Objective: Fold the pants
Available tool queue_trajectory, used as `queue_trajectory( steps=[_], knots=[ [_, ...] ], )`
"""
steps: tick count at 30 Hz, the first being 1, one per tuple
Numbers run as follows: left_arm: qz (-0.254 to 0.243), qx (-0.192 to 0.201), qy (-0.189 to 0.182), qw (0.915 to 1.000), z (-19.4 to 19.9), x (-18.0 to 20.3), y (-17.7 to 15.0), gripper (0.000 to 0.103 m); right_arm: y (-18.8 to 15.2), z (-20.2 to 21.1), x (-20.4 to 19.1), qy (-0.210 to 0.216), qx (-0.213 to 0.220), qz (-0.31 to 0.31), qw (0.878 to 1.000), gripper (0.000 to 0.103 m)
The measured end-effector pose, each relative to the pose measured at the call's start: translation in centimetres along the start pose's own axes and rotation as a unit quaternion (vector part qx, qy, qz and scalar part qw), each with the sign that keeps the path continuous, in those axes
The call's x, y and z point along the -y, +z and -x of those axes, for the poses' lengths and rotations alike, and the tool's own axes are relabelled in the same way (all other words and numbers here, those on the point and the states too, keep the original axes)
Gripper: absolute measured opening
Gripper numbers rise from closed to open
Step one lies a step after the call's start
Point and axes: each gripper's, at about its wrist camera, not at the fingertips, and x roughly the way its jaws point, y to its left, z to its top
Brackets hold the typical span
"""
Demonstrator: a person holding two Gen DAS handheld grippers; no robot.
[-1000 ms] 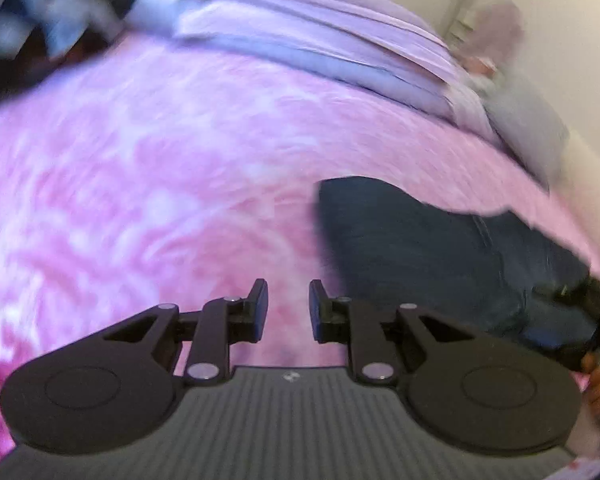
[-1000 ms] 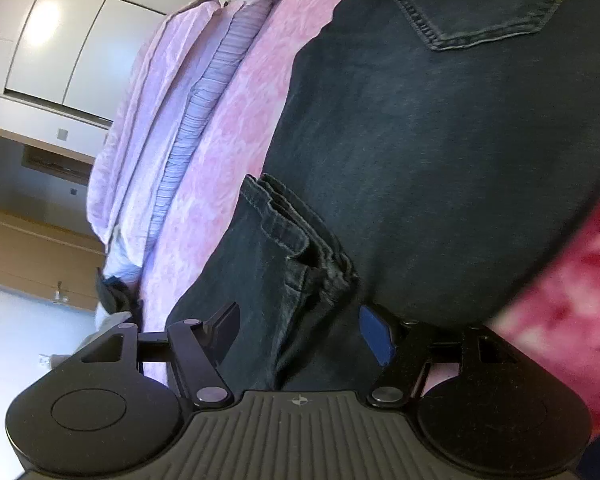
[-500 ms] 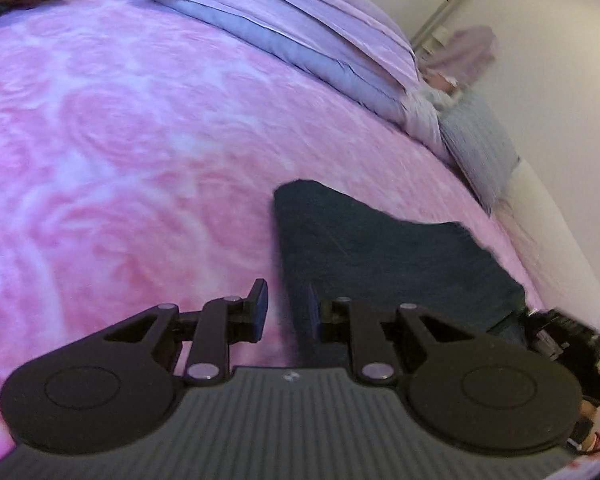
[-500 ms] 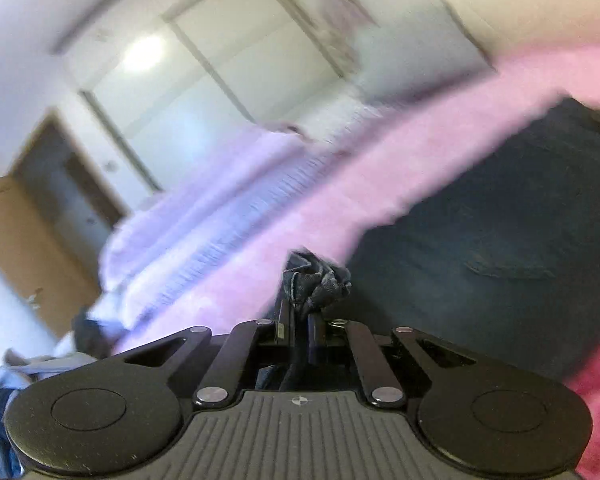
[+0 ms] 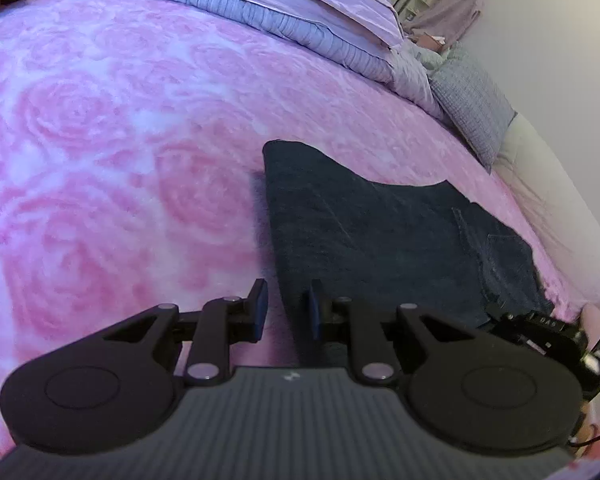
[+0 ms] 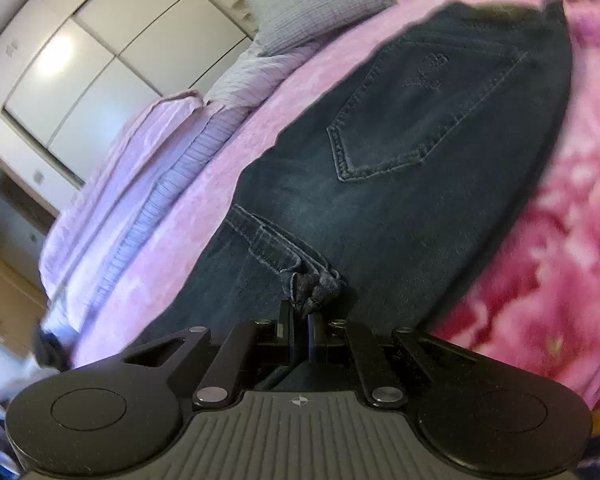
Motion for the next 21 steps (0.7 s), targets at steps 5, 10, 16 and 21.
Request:
queue_trajectory(
  steps=[5,10,16,21],
  knots=[
    [-0.011,0.006,0.011,0.9999,0.3,0.1,1.1,0.016,2.7,1.2,-1.0,-0.043,-0.023,0.073,0.996,0.029],
    [-0.036,0.027,0.010,0.9989,-0.5,1.4,3.8,0.013,5.0,-0.5,-6.0,-0.044,0.042,0.202,0.978,0.032],
    [-0.067,0.030,-0.001,0.9973,-5.9,4.1,7.0,0.012,5.8,-10.0,-8.8,-0.013,-0.018,0.287,0.958,0.025],
    [-0.062,-0.009,0.030,0.9976,-10.8,2.8,7.1,0.002,5.2,-12.0,-6.4,-0.043,-0.063,0.270,0.960,0.024]
  ],
)
